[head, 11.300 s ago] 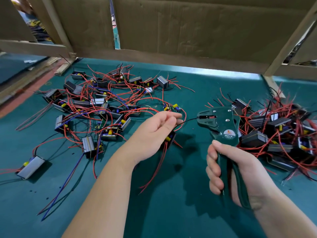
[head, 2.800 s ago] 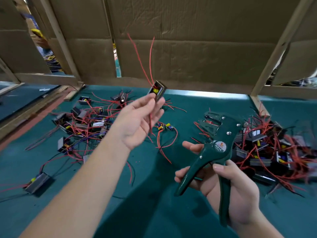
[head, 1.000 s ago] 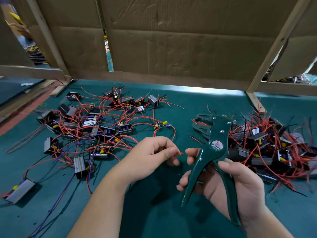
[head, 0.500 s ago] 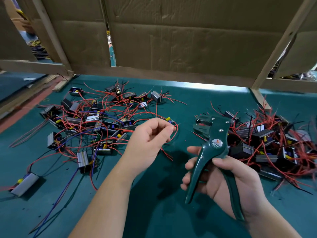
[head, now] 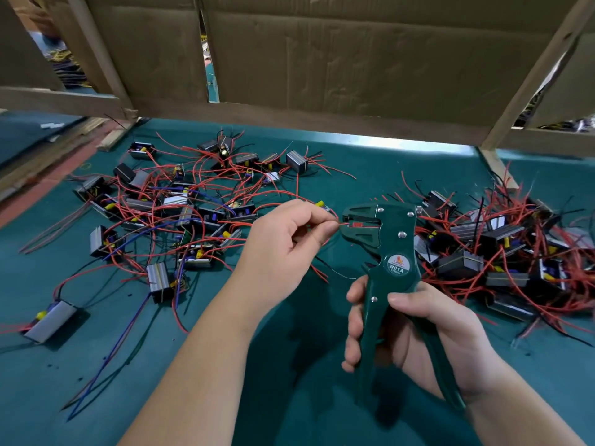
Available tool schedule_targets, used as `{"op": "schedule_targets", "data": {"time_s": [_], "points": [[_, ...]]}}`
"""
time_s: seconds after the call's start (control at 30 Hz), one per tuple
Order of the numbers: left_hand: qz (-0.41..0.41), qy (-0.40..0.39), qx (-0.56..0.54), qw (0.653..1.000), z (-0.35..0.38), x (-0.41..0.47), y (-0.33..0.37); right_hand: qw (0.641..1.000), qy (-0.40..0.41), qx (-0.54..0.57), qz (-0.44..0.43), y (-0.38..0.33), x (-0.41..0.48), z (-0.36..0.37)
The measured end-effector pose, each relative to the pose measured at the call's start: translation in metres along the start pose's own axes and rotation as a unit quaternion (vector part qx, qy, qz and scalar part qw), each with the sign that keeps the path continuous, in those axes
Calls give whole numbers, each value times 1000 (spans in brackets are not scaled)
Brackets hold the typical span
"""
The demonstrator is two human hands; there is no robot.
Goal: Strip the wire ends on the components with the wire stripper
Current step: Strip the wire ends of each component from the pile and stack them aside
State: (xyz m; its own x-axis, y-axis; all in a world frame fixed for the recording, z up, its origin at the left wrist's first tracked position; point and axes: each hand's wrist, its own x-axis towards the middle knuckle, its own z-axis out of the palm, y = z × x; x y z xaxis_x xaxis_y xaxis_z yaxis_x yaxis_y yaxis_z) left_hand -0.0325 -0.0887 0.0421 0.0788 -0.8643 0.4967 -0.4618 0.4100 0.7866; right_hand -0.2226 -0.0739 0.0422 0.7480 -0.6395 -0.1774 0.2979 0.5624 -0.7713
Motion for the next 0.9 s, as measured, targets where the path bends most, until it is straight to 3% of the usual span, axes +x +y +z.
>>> {"op": "schedule_targets", "data": {"time_s": [0.5,0.67,0.77,0.9], "points": [[49,-31,86,995,-8,1,-3,998,20,-53,39,-1,-1,-8],[15,-14,45,999,-7,0,-7,997,40,-56,34,1,1,-6],[-42,-64,10,997,-7,-2,-10,996,72,-49,22,6,2,0],[-57,-161,92,981,-10,-2,-14,988,142,-62,3,10,4,6]]}}
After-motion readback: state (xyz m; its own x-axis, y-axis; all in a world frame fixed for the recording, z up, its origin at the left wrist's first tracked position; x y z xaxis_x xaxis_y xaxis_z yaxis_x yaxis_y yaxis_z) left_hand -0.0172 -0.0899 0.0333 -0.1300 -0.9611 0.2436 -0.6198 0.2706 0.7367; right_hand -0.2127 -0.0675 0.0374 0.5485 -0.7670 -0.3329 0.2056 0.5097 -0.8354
